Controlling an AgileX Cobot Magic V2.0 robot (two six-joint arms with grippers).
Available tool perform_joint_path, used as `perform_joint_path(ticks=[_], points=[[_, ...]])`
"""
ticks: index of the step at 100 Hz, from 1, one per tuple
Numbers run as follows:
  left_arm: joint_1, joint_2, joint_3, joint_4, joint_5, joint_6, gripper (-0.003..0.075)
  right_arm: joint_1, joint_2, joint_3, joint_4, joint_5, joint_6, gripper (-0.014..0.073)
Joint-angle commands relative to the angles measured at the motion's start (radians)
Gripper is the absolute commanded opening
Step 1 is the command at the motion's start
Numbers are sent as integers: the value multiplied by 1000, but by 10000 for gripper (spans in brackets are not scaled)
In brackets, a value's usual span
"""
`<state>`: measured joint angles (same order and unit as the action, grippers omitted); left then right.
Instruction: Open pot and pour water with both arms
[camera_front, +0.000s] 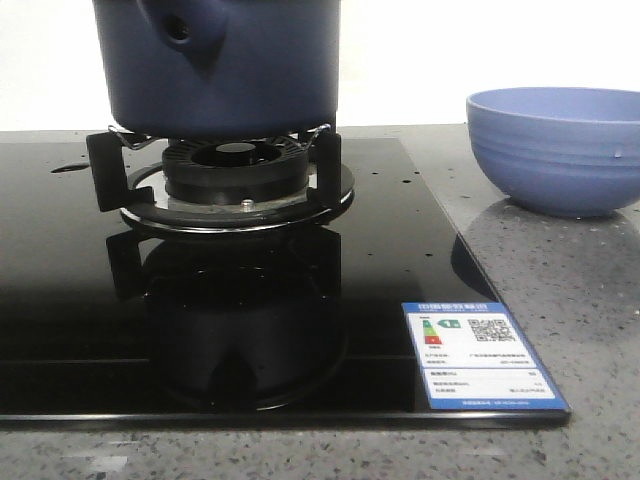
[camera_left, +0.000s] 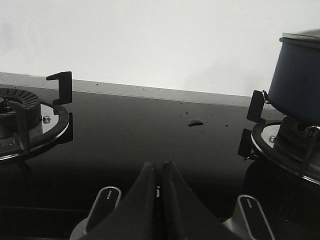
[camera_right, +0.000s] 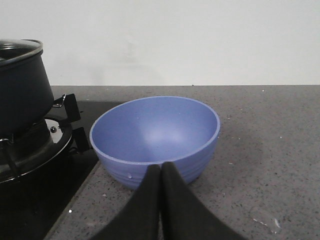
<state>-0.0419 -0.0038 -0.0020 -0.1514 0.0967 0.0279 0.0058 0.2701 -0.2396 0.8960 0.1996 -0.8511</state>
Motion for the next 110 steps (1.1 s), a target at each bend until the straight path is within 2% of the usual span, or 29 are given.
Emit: perform_joint_path(ticks=[1,35,41,46,48,49,57,61,64,80,99,102,110], points=[[-8,-29,35,0,-67,-11,-20,2,8,-27,12,-48,-10,-62],[-8,-29,35,0,-67,-11,-20,2,8,-27,12,-75,-10,-62],[-8,-29,35,0,-67,-11,-20,2,8,-27,-27,-85,34,-62],[-8,-29,35,0,-67,-11,-20,2,8,-27,-154,-87,173,-62],[-8,-29,35,0,-67,-11,-20,2,8,-27,-266,-87,283,-62],[-8,-29,35,0,-67,-11,-20,2,8,-27,-297,-87,283,-62],[-8,-29,35,0,-67,-11,-20,2,8,-26,-639,-89,633,-62],[-8,-29,35,0,-67,-11,-20,2,-2,-15,-769,-107,741,-62],[-8,-29,35,0,-67,-11,-20,2,-12,-3,-817,-129,773,-62],[-8,-29,35,0,-67,-11,-20,2,-104,125,-851,-234,777,-62],[-8,-29,35,0,-67,-11,-20,2,-229,275,-902,-241,802,-62],[-8,-29,35,0,-67,-11,-20,0,-254,272,-902,-177,802,-62],[-8,-29,35,0,-67,-11,-20,-5,-301,272,-908,-156,802,-62]])
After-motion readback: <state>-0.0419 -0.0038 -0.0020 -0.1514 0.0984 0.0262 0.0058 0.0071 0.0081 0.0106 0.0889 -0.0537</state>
